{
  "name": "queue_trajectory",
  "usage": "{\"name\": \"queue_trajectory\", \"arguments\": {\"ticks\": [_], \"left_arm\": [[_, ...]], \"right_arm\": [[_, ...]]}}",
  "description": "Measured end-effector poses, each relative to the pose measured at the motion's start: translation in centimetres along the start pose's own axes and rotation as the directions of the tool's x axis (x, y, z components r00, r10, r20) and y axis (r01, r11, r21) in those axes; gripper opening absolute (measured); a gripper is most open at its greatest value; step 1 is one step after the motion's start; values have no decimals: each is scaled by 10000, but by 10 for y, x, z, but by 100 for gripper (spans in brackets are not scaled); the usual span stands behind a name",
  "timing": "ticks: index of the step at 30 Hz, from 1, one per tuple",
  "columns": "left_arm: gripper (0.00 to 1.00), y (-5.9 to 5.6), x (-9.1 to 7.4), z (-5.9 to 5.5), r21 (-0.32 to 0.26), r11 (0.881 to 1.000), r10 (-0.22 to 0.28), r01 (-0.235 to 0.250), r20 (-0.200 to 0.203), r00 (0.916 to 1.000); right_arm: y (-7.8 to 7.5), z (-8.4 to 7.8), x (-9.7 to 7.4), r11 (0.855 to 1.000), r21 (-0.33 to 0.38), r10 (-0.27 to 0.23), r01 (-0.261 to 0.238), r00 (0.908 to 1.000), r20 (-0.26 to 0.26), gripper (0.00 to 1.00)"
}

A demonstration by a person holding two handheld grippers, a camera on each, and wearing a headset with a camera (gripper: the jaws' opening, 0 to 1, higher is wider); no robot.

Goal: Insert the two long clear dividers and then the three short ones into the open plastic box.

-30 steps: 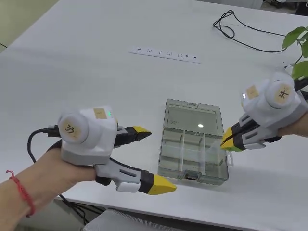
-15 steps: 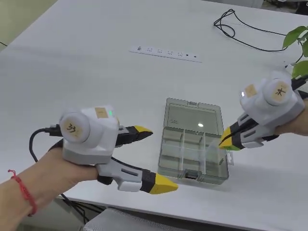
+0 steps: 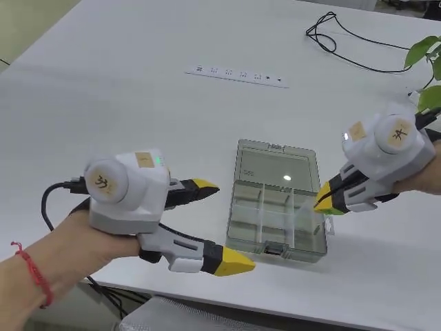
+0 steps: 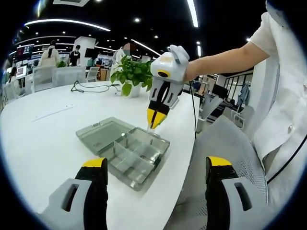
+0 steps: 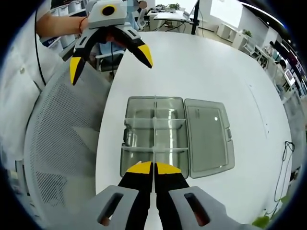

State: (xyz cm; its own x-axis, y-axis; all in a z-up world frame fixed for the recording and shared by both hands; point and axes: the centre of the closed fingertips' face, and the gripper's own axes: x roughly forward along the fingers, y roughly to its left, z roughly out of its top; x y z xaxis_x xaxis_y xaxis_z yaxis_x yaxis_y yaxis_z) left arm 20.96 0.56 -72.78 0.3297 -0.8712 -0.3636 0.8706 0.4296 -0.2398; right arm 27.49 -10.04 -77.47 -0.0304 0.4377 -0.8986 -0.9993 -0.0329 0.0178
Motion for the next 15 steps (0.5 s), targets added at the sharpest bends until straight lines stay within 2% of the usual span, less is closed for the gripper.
{"name": "queue_trajectory", "arguments": {"ticks": [4,7,12,15], "left_arm": [[85,1,0,1,-9,10000,19,-19,38,10000],[85,1,-1,-1,6,10000,38,-38,-16,10000],[85,0,-1,0,-12,10000,47,-47,28,10000],[85,0,-1,0,1,10000,39,-39,18,10000]], "right_arm": [[-1,-1,2,10000,-64,1,-2,10000,-95,2],[3,0,5,10000,13,79,-79,9999,-115,2],[9,3,7,9991,346,254,-258,9996,124,2],[12,3,7,9992,278,282,-288,9994,193,2]]}}
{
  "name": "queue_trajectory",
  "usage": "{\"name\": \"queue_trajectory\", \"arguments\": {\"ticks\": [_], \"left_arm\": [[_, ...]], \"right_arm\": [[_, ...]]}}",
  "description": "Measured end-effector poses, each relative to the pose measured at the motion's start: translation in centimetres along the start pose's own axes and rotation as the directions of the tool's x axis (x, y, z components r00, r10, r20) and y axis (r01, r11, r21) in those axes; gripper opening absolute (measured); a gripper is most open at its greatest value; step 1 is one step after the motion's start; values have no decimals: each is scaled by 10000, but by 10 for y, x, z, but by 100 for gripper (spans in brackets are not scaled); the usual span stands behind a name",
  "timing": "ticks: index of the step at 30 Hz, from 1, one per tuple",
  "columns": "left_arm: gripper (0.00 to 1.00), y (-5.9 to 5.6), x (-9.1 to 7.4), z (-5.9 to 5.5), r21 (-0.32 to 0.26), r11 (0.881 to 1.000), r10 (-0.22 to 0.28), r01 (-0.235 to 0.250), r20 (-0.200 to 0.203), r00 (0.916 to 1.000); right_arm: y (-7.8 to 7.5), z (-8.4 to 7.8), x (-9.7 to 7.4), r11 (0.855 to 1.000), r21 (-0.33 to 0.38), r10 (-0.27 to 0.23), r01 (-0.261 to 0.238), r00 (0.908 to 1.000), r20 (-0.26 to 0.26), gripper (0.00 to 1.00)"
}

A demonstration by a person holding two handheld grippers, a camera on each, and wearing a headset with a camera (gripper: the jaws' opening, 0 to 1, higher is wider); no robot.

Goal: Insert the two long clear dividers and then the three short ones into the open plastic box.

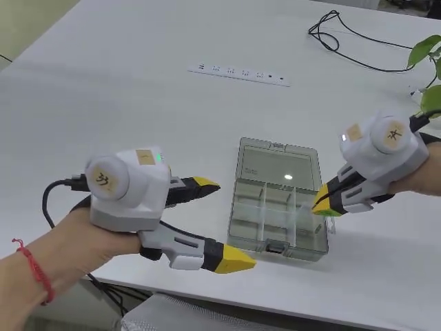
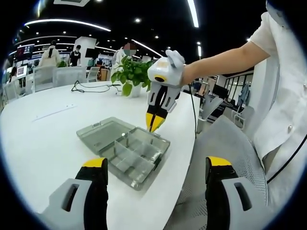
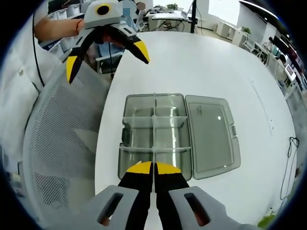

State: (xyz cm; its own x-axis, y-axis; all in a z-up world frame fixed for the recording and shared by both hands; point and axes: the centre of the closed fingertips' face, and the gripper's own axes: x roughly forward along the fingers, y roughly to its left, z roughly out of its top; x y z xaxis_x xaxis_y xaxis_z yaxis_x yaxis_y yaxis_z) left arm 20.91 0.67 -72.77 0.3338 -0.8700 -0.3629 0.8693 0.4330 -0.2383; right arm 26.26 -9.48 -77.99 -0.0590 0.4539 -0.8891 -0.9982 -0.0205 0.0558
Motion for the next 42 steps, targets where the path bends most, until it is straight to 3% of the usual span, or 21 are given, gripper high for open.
{"name": "queue_trajectory", "arguments": {"ticks": [3,7,21,34,42], "left_arm": [[85,0,0,1,-34,10000,-2,2,65,10000],[85,-1,0,2,2,10000,-20,20,61,10000],[85,-1,-1,2,-52,10000,28,-28,90,10000],[89,1,-1,-3,-53,10000,37,-37,-7,10000],[90,3,-2,-6,-69,9999,75,-76,-102,9999]], "right_arm": [[3,1,1,10000,-60,-49,49,10000,40,2],[-6,-4,3,9997,-219,-142,143,9999,83,2],[-2,-8,18,9988,-163,-444,455,9973,589,2],[-4,-14,30,9970,-523,-570,573,9983,77,3],[-4,-14,29,9968,-474,-643,647,9979,86,3]]}}
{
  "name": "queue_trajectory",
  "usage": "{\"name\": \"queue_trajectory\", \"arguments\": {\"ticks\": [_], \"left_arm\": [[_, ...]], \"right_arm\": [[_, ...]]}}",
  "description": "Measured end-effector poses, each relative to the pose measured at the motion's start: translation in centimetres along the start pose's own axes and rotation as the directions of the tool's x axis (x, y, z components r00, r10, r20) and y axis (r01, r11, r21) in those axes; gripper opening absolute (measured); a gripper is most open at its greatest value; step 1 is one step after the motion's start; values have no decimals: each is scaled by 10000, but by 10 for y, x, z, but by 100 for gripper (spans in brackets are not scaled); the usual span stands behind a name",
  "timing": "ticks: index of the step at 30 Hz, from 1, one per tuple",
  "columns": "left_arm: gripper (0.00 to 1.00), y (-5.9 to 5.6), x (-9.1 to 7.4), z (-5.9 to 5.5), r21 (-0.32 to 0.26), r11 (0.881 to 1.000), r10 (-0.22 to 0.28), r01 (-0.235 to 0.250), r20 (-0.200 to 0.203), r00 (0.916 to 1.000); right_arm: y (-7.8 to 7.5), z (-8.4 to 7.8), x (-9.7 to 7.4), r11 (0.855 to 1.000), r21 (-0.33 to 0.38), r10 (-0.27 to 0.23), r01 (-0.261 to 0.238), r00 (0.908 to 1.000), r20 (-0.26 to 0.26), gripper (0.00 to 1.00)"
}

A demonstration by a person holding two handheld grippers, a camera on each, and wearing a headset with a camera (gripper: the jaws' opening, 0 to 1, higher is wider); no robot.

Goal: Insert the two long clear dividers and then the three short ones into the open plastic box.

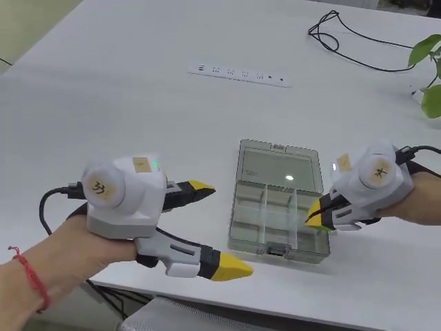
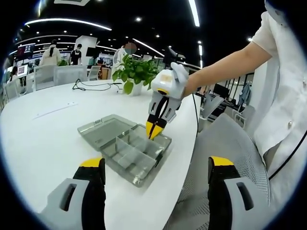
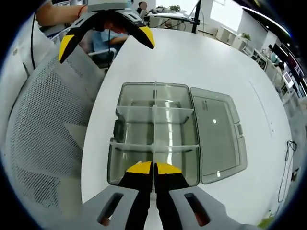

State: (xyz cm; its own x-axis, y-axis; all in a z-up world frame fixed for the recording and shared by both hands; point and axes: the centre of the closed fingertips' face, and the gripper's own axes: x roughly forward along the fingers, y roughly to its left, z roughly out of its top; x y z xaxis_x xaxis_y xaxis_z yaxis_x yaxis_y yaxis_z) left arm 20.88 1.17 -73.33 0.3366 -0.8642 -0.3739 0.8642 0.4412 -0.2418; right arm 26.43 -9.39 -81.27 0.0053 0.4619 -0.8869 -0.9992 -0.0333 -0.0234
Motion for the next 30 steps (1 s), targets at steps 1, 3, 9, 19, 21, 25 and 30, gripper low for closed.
{"name": "queue_trajectory", "arguments": {"ticks": [1,3,9,19,21,25,30], "left_arm": [[90,0,0,-1,12,10000,-6,6,-19,10000],[90,1,0,-1,47,10000,-3,4,-25,10000],[91,2,-1,-3,53,10000,22,-21,-91,10000],[94,4,-2,-6,97,9999,57,-55,-170,9998],[95,4,-3,-6,195,9998,57,-54,-154,9999],[100,6,-4,-7,161,9998,109,-107,-145,9998],[100,8,-6,-9,173,9998,125,-121,-217,9997]], "right_arm": [[0,0,0,10000,3,-18,18,10000,-9,3],[0,0,0,10000,-36,-39,39,10000,-20,3],[-4,0,-3,9997,206,-145,141,9997,177,8],[-9,-3,-25,9926,981,-811,719,9923,932,19],[-8,-3,-32,9889,1184,-1034,904,9886,1091,22],[-5,-5,-47,9775,1722,-1480,1221,9780,1471,29],[0,-16,-63,9541,2523,-2104,1615,9608,1804,37]]}}
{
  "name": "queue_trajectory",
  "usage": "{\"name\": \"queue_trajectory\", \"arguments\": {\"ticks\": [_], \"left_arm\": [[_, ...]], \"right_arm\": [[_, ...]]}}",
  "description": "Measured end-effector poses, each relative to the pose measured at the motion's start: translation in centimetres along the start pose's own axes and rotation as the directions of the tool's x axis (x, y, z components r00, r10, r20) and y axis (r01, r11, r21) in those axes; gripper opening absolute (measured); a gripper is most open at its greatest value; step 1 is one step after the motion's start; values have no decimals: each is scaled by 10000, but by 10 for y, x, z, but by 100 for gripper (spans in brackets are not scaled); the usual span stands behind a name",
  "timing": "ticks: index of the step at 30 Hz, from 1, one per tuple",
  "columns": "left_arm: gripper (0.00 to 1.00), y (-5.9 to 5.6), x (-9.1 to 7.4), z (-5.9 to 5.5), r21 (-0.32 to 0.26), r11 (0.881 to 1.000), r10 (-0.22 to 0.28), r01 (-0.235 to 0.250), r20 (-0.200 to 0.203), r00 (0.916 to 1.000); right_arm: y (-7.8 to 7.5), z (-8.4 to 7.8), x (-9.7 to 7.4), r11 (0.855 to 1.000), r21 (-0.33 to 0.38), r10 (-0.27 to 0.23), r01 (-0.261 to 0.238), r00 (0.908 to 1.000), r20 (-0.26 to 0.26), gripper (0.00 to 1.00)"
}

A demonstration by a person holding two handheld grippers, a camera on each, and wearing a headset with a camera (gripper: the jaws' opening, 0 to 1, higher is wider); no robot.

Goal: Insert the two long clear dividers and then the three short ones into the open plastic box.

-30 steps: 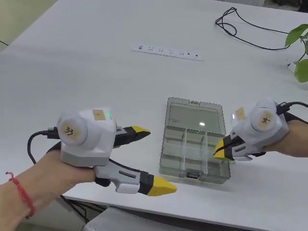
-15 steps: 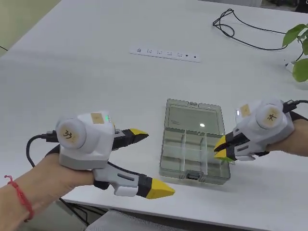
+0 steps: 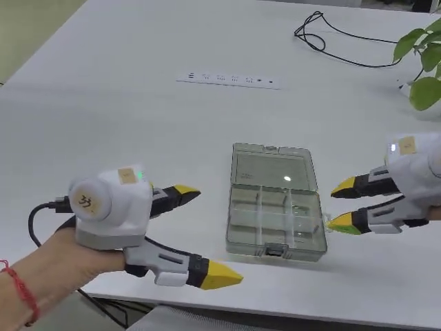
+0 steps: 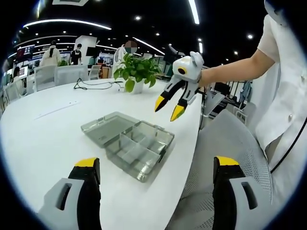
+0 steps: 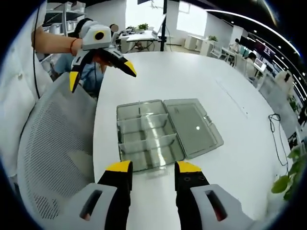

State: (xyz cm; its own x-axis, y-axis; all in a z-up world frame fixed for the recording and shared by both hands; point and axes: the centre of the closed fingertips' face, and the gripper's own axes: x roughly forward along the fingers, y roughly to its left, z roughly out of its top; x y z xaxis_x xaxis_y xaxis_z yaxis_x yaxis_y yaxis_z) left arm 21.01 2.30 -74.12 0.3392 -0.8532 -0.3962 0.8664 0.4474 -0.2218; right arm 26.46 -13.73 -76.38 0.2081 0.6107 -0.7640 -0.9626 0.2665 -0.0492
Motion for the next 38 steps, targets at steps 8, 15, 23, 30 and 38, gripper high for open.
{"name": "queue_trajectory", "arguments": {"ticks": [8,15,23,30,38], "left_arm": [[100,3,-2,-5,-15,10000,42,-42,-161,9999],[100,5,0,-5,14,10000,95,-94,-159,9998],[100,7,1,-12,76,9998,191,-188,-340,9992],[100,7,2,-18,-13,9995,315,-316,-459,9984],[100,5,3,-16,-32,9994,357,-358,-408,9985]], "right_arm": [[10,-15,-26,9890,1267,-865,770,9937,712,50],[25,-30,-34,9730,2045,-1316,1070,9851,1109,61],[33,-49,-33,9525,2742,-1715,1325,9774,1237,70],[30,-51,-35,9388,3121,-1972,1459,9704,1397,74],[29,-49,-34,9394,3123,-1944,1417,9702,1445,76]]}}
